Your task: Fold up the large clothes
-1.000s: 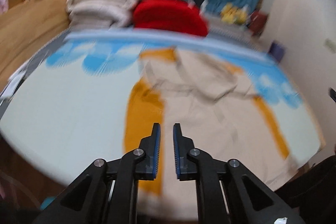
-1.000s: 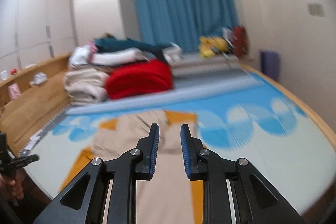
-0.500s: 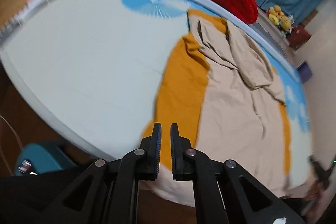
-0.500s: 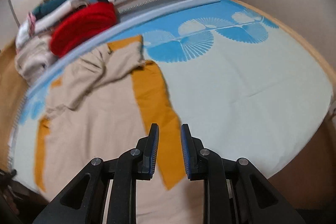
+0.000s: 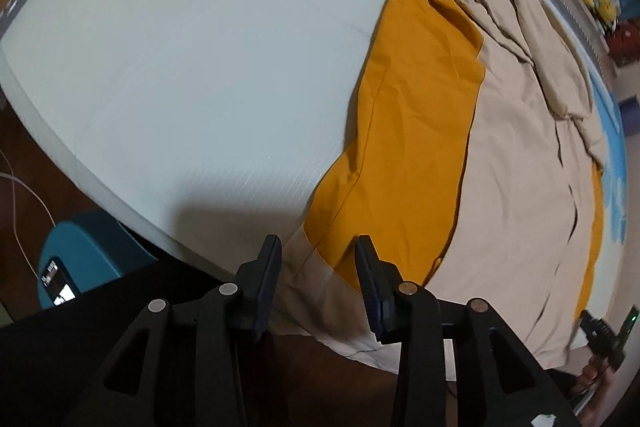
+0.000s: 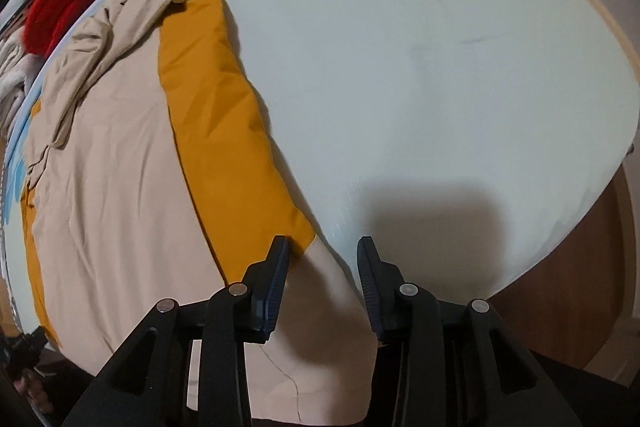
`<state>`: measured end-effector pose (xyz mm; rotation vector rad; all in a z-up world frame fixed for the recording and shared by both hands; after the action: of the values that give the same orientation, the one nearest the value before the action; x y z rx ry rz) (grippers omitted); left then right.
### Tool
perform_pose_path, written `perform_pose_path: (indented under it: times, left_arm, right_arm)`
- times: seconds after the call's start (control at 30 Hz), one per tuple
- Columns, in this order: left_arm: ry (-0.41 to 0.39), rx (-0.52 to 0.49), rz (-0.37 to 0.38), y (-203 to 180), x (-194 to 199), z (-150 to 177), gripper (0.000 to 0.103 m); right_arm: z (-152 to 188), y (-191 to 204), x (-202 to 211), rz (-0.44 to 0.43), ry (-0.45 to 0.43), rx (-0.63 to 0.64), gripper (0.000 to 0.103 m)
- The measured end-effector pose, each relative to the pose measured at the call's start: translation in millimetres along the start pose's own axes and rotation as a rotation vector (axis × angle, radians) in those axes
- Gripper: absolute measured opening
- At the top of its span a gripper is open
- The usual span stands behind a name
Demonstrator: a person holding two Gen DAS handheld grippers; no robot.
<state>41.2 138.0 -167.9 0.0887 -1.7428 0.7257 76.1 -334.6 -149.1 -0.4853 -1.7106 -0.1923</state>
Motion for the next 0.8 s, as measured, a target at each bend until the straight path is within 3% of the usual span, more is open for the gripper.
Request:
perform_pose_path:
  times: [0.17,0.3,0.33,0.37,0.4,0.47,0.63,0.8]
  left_arm:
    - [0.025,-0.009,-0.036,5,-7,1,0.036]
    - [0.048,-0.06,-0.075,3,-16,2,0.036]
    - [0.046,-0.076,-0.084,2,-16,3,0.034]
    - [0.044,-0.088,-0.087,1,-15,4,0.022]
    - [0.046,-0.102,-0.083,-1,-15,5,0.014]
    - [0.034,-0.125,-0.07,-6,-9,8,0.006]
    - [0.013,-0.142,-0.034,-9,8,19,0.006]
    - [0.1,-0.087,-0.068,5,-10,18,0.015]
  right_arm:
    - [8,8,-11,0.0,0.045,0.029,0.041]
    - [14,22,-10,0.038,0.032,0.117,0.04]
    - [15,23,-10,0.037,0.029,0.122,0.034]
    - [16,25,-9,0.033,0.028,0.127,0.025]
    - [18,26,-7,0.015,0.025,0.132,0.009]
    - [18,27,0,-0.005,0.007,0.13,0.005]
    - [17,14,26,-0.068,-0.055,0.06,0.004]
    - [20,11,1,-0.02,0.035,0.057,0.008]
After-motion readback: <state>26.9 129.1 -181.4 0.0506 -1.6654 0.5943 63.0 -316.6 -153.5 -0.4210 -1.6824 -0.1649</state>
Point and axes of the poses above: each gripper's, at about its wrist camera, not at the fingertips, and x roughly against the way its jaws point, y to its left, z to its underside, the point moved 4 cm from there along -x, roughly the way its jaws point, and after that the axes turned 13 degrees about z, right-handed, at the moved point
